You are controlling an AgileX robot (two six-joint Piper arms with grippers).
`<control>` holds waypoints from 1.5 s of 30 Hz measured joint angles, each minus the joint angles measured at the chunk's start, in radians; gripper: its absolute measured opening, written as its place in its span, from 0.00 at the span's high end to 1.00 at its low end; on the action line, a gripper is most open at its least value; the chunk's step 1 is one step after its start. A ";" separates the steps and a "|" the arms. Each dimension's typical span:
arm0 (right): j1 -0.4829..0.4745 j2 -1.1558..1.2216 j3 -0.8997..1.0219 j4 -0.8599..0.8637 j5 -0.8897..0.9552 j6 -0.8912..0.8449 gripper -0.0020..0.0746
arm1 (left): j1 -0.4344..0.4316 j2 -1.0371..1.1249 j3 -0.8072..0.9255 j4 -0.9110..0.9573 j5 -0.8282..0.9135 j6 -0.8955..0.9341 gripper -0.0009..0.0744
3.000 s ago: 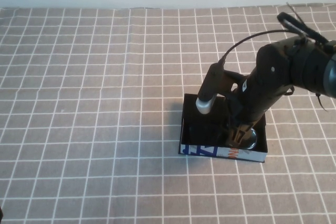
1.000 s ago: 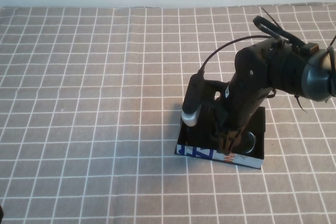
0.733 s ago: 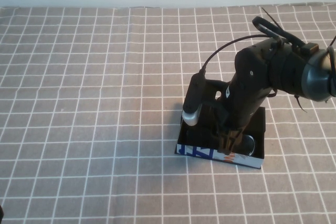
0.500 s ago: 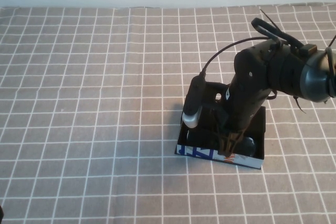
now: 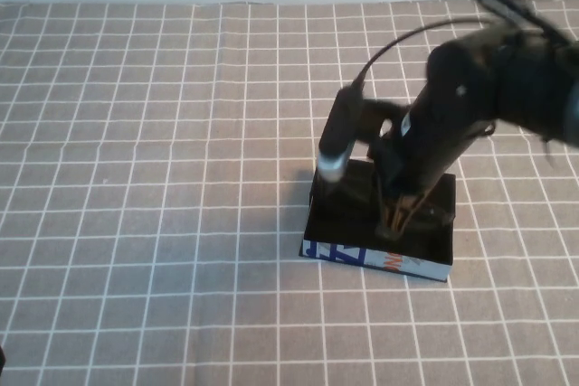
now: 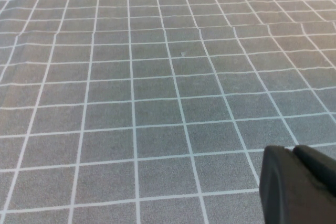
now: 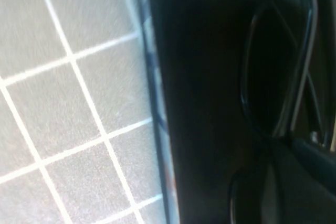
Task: Take glasses out of glasses case
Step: Pick up the glasses from the glasses case, then place the glasses on the table
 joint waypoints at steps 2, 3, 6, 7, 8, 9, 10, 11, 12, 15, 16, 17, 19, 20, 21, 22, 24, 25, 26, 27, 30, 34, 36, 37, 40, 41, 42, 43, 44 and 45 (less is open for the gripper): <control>0.000 -0.043 0.000 0.000 0.002 0.043 0.98 | 0.000 0.000 0.000 0.000 0.000 0.000 0.99; -0.003 -0.069 0.000 0.000 0.002 0.070 0.98 | 0.000 0.000 0.000 0.000 0.000 0.000 0.99; -0.031 -0.150 0.002 0.010 0.009 0.182 0.98 | 0.000 0.000 0.000 0.000 0.000 0.000 0.99; -0.049 -0.177 0.002 0.024 0.015 0.223 0.98 | 0.000 0.000 0.000 0.000 0.000 0.000 0.99; -0.066 -0.198 0.004 0.037 0.018 0.253 0.98 | 0.000 0.000 0.000 0.000 0.000 0.000 0.99; -0.092 -0.225 0.012 0.056 0.019 0.285 0.98 | 0.000 0.000 0.000 0.000 0.000 0.000 0.99; -0.120 -0.254 0.025 0.079 0.020 0.314 0.98 | 0.000 0.000 0.000 0.000 0.000 0.000 0.99; -0.150 -0.277 0.039 0.099 0.020 0.334 0.98 | 0.000 0.000 0.000 0.000 0.000 0.000 0.99; -0.180 -0.307 0.060 0.124 0.017 0.358 0.98 | 0.000 0.000 0.000 0.000 0.000 0.000 0.99; -0.268 -0.397 0.154 0.200 -0.009 0.424 0.98 | 0.000 0.000 0.000 0.000 0.000 0.000 0.99; -0.298 -0.425 0.191 0.229 -0.026 0.439 0.98 | 0.000 0.000 0.000 0.000 0.000 0.000 0.99; -0.321 -0.446 0.223 0.261 -0.038 0.450 0.98 | 0.000 0.000 0.000 0.000 0.000 0.000 0.99; -0.373 -0.493 0.308 0.323 -0.072 0.471 0.98 | 0.000 0.000 0.000 0.000 0.000 0.000 0.99; -0.396 -0.513 0.353 0.354 -0.092 0.476 0.98 | 0.000 0.000 0.000 0.000 0.000 0.000 0.99; -0.417 -0.526 0.389 0.379 -0.109 0.480 0.98 | 0.000 0.000 0.000 0.000 0.000 0.000 0.99; -0.436 -0.540 0.435 0.410 -0.128 0.482 0.98 | 0.000 0.000 0.000 0.000 0.000 0.000 0.99; -0.463 -0.552 0.515 0.461 -0.173 0.485 0.98 | 0.000 0.000 0.000 0.000 0.000 0.000 0.99; -0.473 -0.553 0.558 0.486 -0.204 0.487 0.98 | 0.000 0.000 0.000 0.000 0.000 0.000 0.99; -0.478 -0.553 0.600 0.506 -0.239 0.487 0.98 | 0.000 0.000 0.000 0.000 0.000 0.000 0.99; -0.480 -0.553 0.639 0.520 -0.277 0.487 0.98 | 0.000 0.000 0.000 0.000 0.000 0.000 0.99; -0.482 -0.542 0.723 0.548 -0.363 0.487 0.98 | 0.000 0.000 0.000 0.000 0.000 0.000 0.99; -0.484 -0.501 0.771 0.562 -0.426 0.460 0.98 | 0.000 0.000 0.000 0.000 0.000 0.000 0.99; -0.486 -0.472 0.773 0.584 -0.445 0.425 0.98 | 0.000 0.000 0.000 0.000 0.000 0.000 0.99; -0.486 -0.458 0.773 0.601 -0.457 0.400 0.98 | 0.000 0.000 0.000 0.000 0.000 0.000 0.99; -0.486 -0.419 0.773 0.665 -0.491 0.309 0.98 | 0.000 0.000 0.000 0.000 0.000 0.000 0.99; -0.486 -0.405 0.773 0.685 -0.497 0.278 0.98 | 0.000 0.000 0.000 0.000 0.000 0.000 0.99; -0.486 -0.394 0.773 0.698 -0.502 0.256 0.98 | 0.000 0.000 0.000 0.000 0.000 0.000 0.99; -0.486 -0.381 0.773 0.711 -0.505 0.236 0.98 | 0.000 0.000 0.000 0.000 0.000 0.000 0.99; -0.486 -0.368 0.773 0.719 -0.508 0.222 0.98 | 0.000 0.000 0.000 0.000 0.000 0.000 0.99; -0.486 -0.356 0.773 0.724 -0.509 0.215 0.98 | 0.000 0.000 0.000 0.000 0.000 0.000 0.99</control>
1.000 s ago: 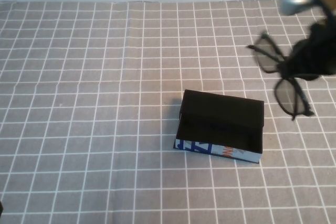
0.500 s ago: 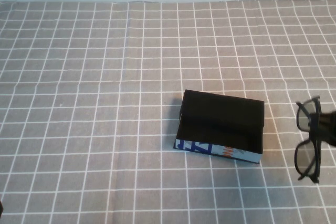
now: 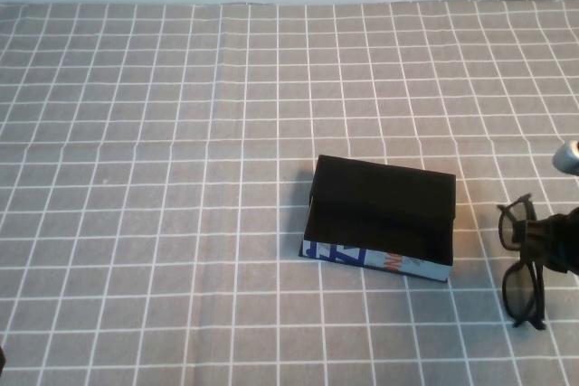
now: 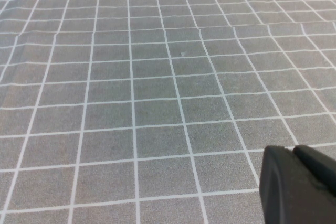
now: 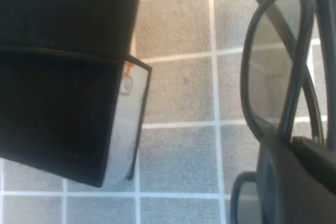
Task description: Take glasses out of glasses case
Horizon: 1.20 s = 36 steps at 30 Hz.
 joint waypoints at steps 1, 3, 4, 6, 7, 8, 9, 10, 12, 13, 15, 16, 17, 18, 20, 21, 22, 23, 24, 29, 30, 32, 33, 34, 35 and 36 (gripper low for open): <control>0.000 0.008 0.000 0.002 -0.001 -0.005 0.97 | 0.000 0.000 0.000 0.000 0.000 0.000 0.99; 0.000 0.019 0.000 0.007 -0.004 -0.011 0.95 | 0.000 0.000 0.000 0.000 0.000 0.000 0.99; 0.000 0.021 0.000 0.006 -0.003 -0.012 0.92 | 0.000 0.000 0.000 0.000 0.000 0.000 0.99; 0.000 0.019 0.000 0.007 -0.005 -0.013 0.84 | 0.000 0.000 0.000 0.000 0.000 0.000 0.99; 0.000 0.014 0.000 0.007 -0.005 -0.014 0.80 | 0.000 0.000 0.000 0.000 0.000 0.000 0.99; 0.000 0.004 0.000 0.005 -0.005 -0.014 0.77 | 0.000 0.000 0.000 0.000 0.000 0.000 0.99; 0.000 -0.009 0.000 0.001 -0.003 -0.014 0.75 | 0.000 0.000 0.000 0.000 0.000 0.000 0.99; 0.000 -0.027 0.000 -0.004 0.002 -0.014 0.74 | 0.000 0.000 0.000 0.000 0.000 0.000 0.99; 0.000 -0.071 0.000 -0.027 0.016 -0.014 0.74 | 0.000 0.000 0.000 0.000 0.000 0.000 0.99; 0.000 -0.102 0.000 -0.042 0.027 -0.014 0.75 | 0.000 0.000 0.000 0.000 0.000 0.000 0.99; 0.000 -0.167 -0.008 -0.078 0.056 -0.014 0.78 | 0.000 0.000 0.000 0.000 0.000 0.000 0.99; 0.000 -0.207 -0.018 -0.103 0.079 -0.014 0.81 | 0.000 0.000 0.000 0.000 0.000 0.000 0.99; 0.000 -0.252 -0.031 -0.128 0.101 -0.014 0.84 | 0.000 0.000 0.000 0.000 0.000 0.000 0.99; 0.000 -0.299 -0.042 -0.149 0.119 -0.014 0.89 | 0.000 0.000 0.000 0.000 0.000 0.000 0.99; 0.000 -0.404 -0.067 -0.198 0.150 -0.014 0.95 | 0.000 0.000 0.000 0.000 0.000 0.000 0.99; 0.000 -0.449 -0.074 -0.217 0.158 -0.014 0.96 | 0.000 0.000 0.000 0.000 0.000 0.000 0.99; 0.000 -0.506 -0.080 -0.240 0.163 -0.014 0.97 | 0.000 0.000 0.000 0.000 0.000 0.000 0.99; 0.000 -0.564 -0.082 -0.265 0.163 -0.014 0.98 | 0.000 0.000 0.000 0.000 0.000 0.000 0.99; 0.000 -0.611 -0.082 -0.290 0.163 -0.014 0.98 | 0.000 0.000 0.000 0.000 0.000 0.000 0.99; 0.000 -0.899 -0.040 -0.401 0.141 0.065 0.99 | 0.000 0.000 0.000 0.000 0.000 0.000 0.99; 0.000 -0.956 -0.022 -0.422 0.135 0.095 0.99 | 0.000 0.000 0.000 0.000 0.000 0.000 0.99; 0.000 -1.056 0.019 -0.479 0.129 0.159 0.99 | 0.000 0.000 0.000 0.000 0.000 0.000 0.99; 0.000 -1.090 0.039 -0.509 0.130 0.188 0.99 | 0.000 0.000 0.000 0.000 0.000 0.000 0.99; 0.000 -1.128 0.067 -0.539 0.130 0.229 0.99 | 0.000 0.000 0.000 0.000 0.000 0.000 0.99; 0.000 -1.161 0.096 -0.568 0.130 0.273 0.99 | 0.000 0.000 0.000 0.000 0.000 0.000 0.99; 0.000 -1.184 0.120 -0.591 0.130 0.309 0.99 | 0.000 0.000 0.000 0.000 0.000 0.000 0.99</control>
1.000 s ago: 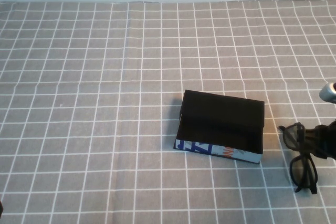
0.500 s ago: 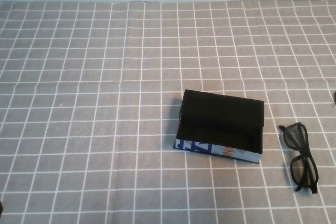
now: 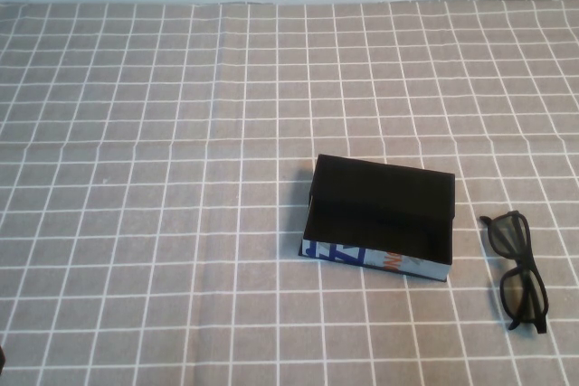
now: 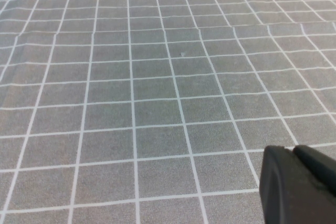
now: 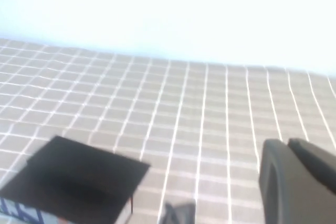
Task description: Take glasses out of glasses case
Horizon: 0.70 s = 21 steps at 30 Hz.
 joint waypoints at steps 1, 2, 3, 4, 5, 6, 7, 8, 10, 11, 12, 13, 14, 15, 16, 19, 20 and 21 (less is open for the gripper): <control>0.000 -0.025 0.031 -0.027 0.000 0.046 0.99 | 0.000 0.000 0.000 0.000 0.000 0.000 0.99; 0.000 -0.045 0.063 -0.053 0.000 0.090 0.99 | 0.000 0.000 0.000 0.000 0.000 0.000 0.99; 0.000 -0.062 0.096 -0.072 -0.002 0.128 0.99 | 0.000 0.000 0.000 0.000 0.000 0.000 0.99; 0.000 -0.075 0.129 -0.092 -0.010 0.153 0.99 | 0.000 0.000 0.000 0.000 0.000 0.000 0.99; 0.000 -0.085 0.162 -0.109 -0.023 0.168 0.99 | 0.000 0.000 0.000 0.000 0.000 0.000 0.99; 0.000 -0.089 0.187 -0.109 -0.040 0.180 0.99 | 0.000 0.000 0.000 0.000 0.000 0.000 0.99; 0.000 -0.094 0.216 -0.109 -0.061 0.180 0.99 | 0.000 0.000 0.000 0.000 0.000 0.000 0.99; 0.000 -0.096 0.240 -0.109 -0.085 0.186 0.99 | 0.000 0.000 0.000 0.000 0.000 0.000 0.99; 0.000 -0.098 0.274 -0.109 -0.127 0.192 0.99 | 0.000 0.000 0.000 0.000 0.000 0.000 0.99; 0.000 -0.098 0.286 -0.109 -0.146 0.193 0.99 | 0.000 0.000 0.000 0.000 0.000 0.000 0.99; 0.000 -0.098 0.290 -0.109 -0.158 0.193 0.99 | 0.000 0.000 0.000 0.000 0.000 0.000 0.99; 0.000 -0.098 0.294 -0.109 -0.168 0.194 0.99 | 0.000 0.000 0.000 0.000 0.000 0.000 0.99; 0.000 -0.098 0.296 -0.101 -0.173 0.194 0.99 | 0.000 0.000 0.000 0.000 0.000 0.000 0.99; 0.000 -0.098 0.296 -0.096 -0.174 0.195 0.99 | 0.000 0.000 0.000 0.000 0.000 0.000 0.99; 0.000 -0.098 0.296 -0.090 -0.176 0.196 0.99 | 0.000 0.000 0.000 0.000 0.000 0.000 0.99; 0.000 -0.098 0.296 -0.082 -0.180 0.196 0.99 | 0.000 0.000 0.000 0.000 0.000 0.000 0.99; 0.000 -0.098 0.296 -0.081 -0.180 0.196 0.99 | -0.001 0.000 0.000 0.000 0.000 0.000 0.99; 0.000 -0.098 0.296 -0.081 -0.180 0.196 0.99 | -0.001 0.000 0.000 0.000 0.000 0.000 0.99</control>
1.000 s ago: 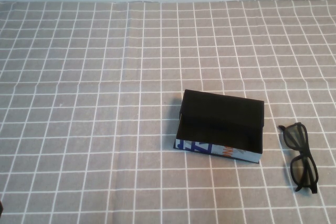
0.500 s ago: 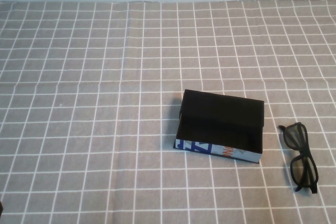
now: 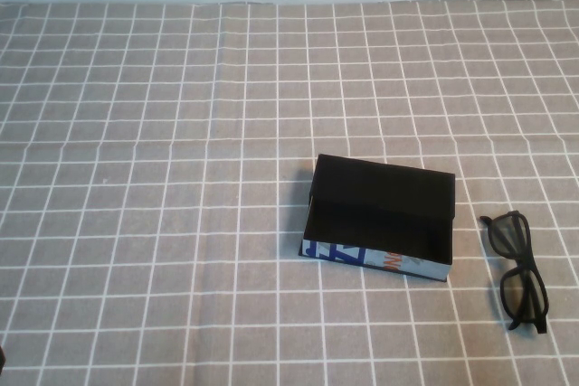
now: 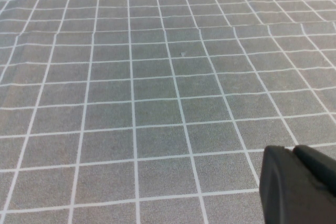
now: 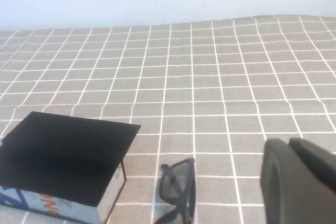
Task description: Take glasses out of glasses case
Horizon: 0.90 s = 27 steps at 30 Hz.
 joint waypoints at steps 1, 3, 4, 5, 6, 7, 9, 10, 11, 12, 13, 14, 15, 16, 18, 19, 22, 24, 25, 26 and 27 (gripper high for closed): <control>0.000 0.000 0.000 0.002 0.000 0.000 0.99 | 0.000 0.000 0.000 0.000 0.000 0.000 0.99; 0.000 0.000 0.000 0.002 0.000 0.000 0.99 | 0.000 0.000 0.000 0.000 0.000 0.000 0.99; 0.000 0.000 0.000 0.002 0.000 0.000 0.99 | 0.000 0.000 0.000 0.000 0.000 0.000 0.99; 0.000 0.000 0.000 0.002 0.000 0.000 0.99 | 0.000 0.000 0.000 0.000 0.000 0.000 0.99; 0.000 0.000 0.000 0.002 0.000 0.000 0.99 | 0.000 0.000 0.000 0.000 0.000 0.000 0.99; 0.000 0.000 0.000 0.002 0.000 0.000 0.99 | 0.000 0.000 0.000 0.000 0.000 0.000 0.99; 0.000 0.000 0.003 0.002 -0.009 0.000 0.99 | 0.000 0.000 0.000 0.000 0.000 0.000 0.99; 0.000 0.000 0.009 0.002 -0.016 0.000 0.99 | 0.000 0.000 0.000 0.000 0.000 0.000 0.99; 0.000 0.000 0.020 0.002 -0.024 0.000 0.99 | 0.000 0.000 0.000 0.000 0.000 0.000 0.99; 0.000 -0.005 0.034 0.002 -0.029 0.000 0.99 | 0.000 0.000 0.000 0.000 0.000 0.000 0.99; 0.000 -0.018 0.051 0.002 -0.029 0.000 0.99 | 0.000 0.000 0.000 0.000 0.000 0.000 0.99; 0.000 -0.037 0.071 0.002 -0.027 0.000 0.99 | 0.000 0.000 0.000 0.000 0.000 0.000 0.99; 0.000 -0.061 0.092 0.002 -0.027 0.000 0.99 | 0.000 0.000 0.000 0.000 0.000 0.000 0.99; 0.000 -0.082 0.110 0.004 -0.027 0.000 0.99 | 0.000 0.000 0.000 0.000 0.000 0.000 0.99; 0.000 -0.134 0.161 0.012 -0.025 0.000 0.99 | 0.000 0.000 0.000 0.000 0.000 0.000 0.99; 0.000 -0.155 0.182 0.016 -0.023 0.000 0.99 | 0.000 0.000 0.000 0.000 0.000 0.000 0.99; 0.000 -0.200 0.250 0.020 -0.023 0.000 0.99 | 0.000 0.000 0.000 0.000 0.000 0.000 0.99; 0.000 -0.202 0.272 0.023 -0.015 0.000 0.99 | 0.000 0.000 0.000 0.000 0.000 0.000 0.99; 0.000 -0.202 0.277 0.023 -0.013 0.000 0.99 | 0.000 0.000 0.000 0.000 0.000 0.000 0.99; 0.000 -0.202 0.279 0.024 -0.013 0.000 0.99 | 0.000 0.000 0.000 0.000 0.000 0.000 0.99; 0.000 -0.202 0.279 0.027 -0.013 0.000 0.99 | 0.000 0.000 0.000 0.000 0.000 0.000 0.99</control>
